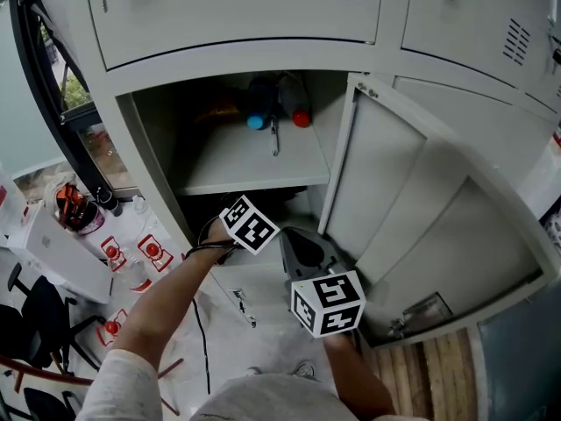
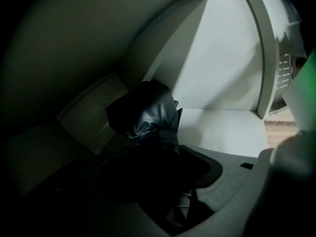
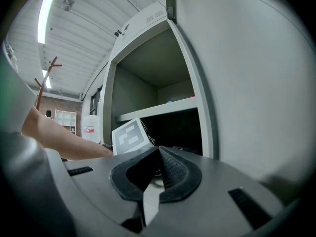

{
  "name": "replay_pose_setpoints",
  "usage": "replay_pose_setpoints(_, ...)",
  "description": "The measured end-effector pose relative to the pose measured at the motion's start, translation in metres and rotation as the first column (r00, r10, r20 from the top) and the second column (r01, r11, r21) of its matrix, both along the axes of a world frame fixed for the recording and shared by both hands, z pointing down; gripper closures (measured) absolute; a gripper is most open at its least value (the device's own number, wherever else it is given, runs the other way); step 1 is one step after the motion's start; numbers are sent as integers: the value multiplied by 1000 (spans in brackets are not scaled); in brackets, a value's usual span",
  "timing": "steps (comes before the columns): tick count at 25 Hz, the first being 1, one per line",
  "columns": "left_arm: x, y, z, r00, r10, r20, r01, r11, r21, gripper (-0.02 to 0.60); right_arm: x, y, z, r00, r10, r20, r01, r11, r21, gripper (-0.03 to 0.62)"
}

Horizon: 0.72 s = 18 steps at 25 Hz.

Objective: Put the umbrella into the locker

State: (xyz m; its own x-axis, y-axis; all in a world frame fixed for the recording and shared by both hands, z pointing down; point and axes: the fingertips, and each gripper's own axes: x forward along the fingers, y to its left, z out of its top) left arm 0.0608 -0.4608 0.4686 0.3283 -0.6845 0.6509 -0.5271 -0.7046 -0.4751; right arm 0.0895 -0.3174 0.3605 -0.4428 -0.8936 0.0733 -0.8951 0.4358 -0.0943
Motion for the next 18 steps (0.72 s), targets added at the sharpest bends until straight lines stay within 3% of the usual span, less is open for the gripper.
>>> replay_pose_setpoints(18, -2, -4, 15, 1000, -22, 7, 22, 998, -63, 327, 2, -2, 3, 1000, 17, 7, -17, 1000, -10, 591)
